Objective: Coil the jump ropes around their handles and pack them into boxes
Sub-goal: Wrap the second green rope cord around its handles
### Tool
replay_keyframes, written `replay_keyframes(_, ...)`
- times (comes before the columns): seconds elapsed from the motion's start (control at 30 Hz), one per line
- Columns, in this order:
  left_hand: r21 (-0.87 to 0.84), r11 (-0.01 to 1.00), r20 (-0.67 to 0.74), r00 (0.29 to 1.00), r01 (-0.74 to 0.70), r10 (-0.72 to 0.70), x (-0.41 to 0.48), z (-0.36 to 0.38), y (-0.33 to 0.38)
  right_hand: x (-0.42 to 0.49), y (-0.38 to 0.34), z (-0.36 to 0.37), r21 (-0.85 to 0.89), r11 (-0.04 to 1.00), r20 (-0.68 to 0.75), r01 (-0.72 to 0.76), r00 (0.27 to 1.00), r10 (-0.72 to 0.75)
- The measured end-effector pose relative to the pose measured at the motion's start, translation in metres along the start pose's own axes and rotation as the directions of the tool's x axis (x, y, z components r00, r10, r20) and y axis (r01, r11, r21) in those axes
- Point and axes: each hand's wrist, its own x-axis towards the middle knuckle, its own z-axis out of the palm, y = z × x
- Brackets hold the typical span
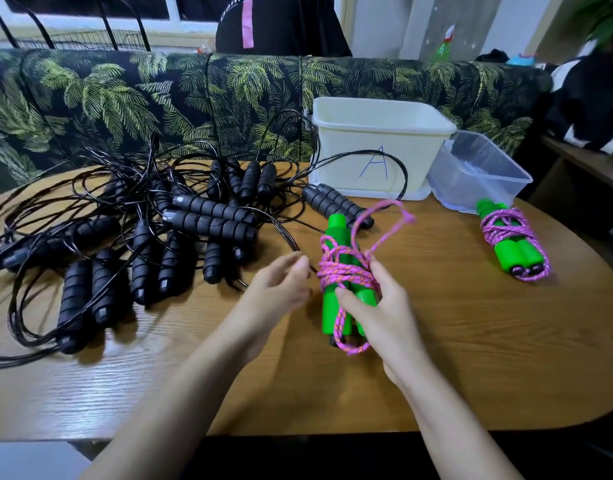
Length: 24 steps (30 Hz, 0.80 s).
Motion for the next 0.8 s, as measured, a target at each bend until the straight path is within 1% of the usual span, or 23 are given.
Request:
replay_keyframes(0.03,-0.016,1.0,0.077,0.997,0.024,-0.023,-0.003,0.003,-0.001,-0.001,-0.002,0.001,0.04,0.999,0.035,-0.015,0.999,0.014)
replay_keyframes(0.07,-0.039,0.999,0.132,0.991,0.021,-0.015,-0.005,0.004,0.0,-0.002,-0.003,0.003,0.073,0.997,0.077,-0.017,0.997,0.011)
replay_keyframes(0.13,-0.094,0.995,0.174,0.984,-0.014,0.031,-0.007,0.004,0.005,-0.004,-0.002,0.006,0.072,0.997,0.128,0.007,0.992,-0.017)
replay_keyframes(0.17,-0.11,0.993,0.174,0.983,-0.031,0.05,-0.007,0.003,0.009,-0.004,0.0,0.006,0.026,0.999,0.116,0.042,0.992,-0.045)
replay_keyframes(0.23,-0.089,0.993,0.181,0.98,-0.073,0.088,-0.008,0.002,0.012,-0.002,0.002,0.003,-0.184,0.974,0.064,0.133,0.99,-0.123)
replay_keyframes(0.3,-0.028,0.996,0.203,0.975,-0.09,0.094,-0.006,0.0,0.01,0.0,0.002,0.001,-0.374,0.897,0.034,0.235,0.97,-0.24)
replay_keyframes(0.33,0.005,0.997,0.222,0.972,-0.082,0.079,-0.006,-0.002,0.009,0.001,0.001,0.0,-0.41,0.868,0.033,0.278,0.956,-0.291)
replay_keyframes(0.4,0.062,0.997,0.259,0.965,-0.049,0.031,-0.004,-0.008,0.009,0.004,0.001,-0.004,-0.404,0.851,0.006,0.337,0.931,-0.365)
replay_keyframes(0.47,0.139,0.99,0.317,0.948,-0.01,-0.035,-0.001,-0.016,0.011,0.007,0.002,-0.009,-0.308,0.866,-0.027,0.394,0.906,-0.422)
replay_keyframes(0.5,0.194,0.981,0.352,0.933,0.01,-0.079,0.001,-0.021,0.013,0.006,0.0,-0.011,-0.255,0.864,-0.005,0.435,0.893,-0.451)
replay_keyframes(0.53,0.26,0.965,0.385,0.914,0.024,-0.127,0.004,-0.025,0.013,0.005,-0.002,-0.013,-0.228,0.846,0.052,0.482,0.874,-0.484)
replay_keyframes(0.57,0.337,0.941,0.418,0.894,0.016,-0.165,0.006,-0.028,0.014,0.003,-0.001,-0.014,-0.192,0.833,0.135,0.519,0.855,-0.501)
replay_keyframes(0.6,0.427,0.904,0.448,0.875,-0.027,-0.185,0.007,-0.031,0.015,0.001,0.0,-0.014,-0.155,0.843,0.227,0.516,0.848,-0.478)
replay_keyframes(0.63,0.515,0.852,0.484,0.852,-0.094,-0.199,0.009,-0.033,0.017,0.0,0.001,-0.013,-0.101,0.88,0.314,0.463,0.855,-0.414)
replay_keyframes(0.67,0.587,0.79,0.525,0.826,-0.177,-0.205,0.009,-0.034,0.02,-0.001,0.003,-0.012,-0.071,0.909,0.358,0.411,0.861,-0.361)
replay_keyframes(0.7,0.639,0.726,0.555,0.806,-0.254,-0.205,0.009,-0.035,0.024,0.0,0.007,-0.011,-0.072,0.916,0.361,0.395,0.866,-0.345)
replay_keyframes(0.73,0.679,0.66,0.568,0.799,-0.32,-0.197,0.009,-0.034,0.027,0.002,0.011,-0.011,-0.097,0.898,0.338,0.43,0.863,-0.376)
replay_keyframes(0.77,0.714,0.59,0.565,0.808,-0.378,-0.167,0.009,-0.034,0.028,0.003,0.012,-0.011,-0.116,0.879,0.309,0.463,0.858,-0.411)
replay_keyframes(0.8,0.759,0.51,0.532,0.837,-0.405,-0.127,0.007,-0.032,0.027,0.003,0.011,-0.01,-0.129,0.869,0.287,0.477,0.857,-0.428)
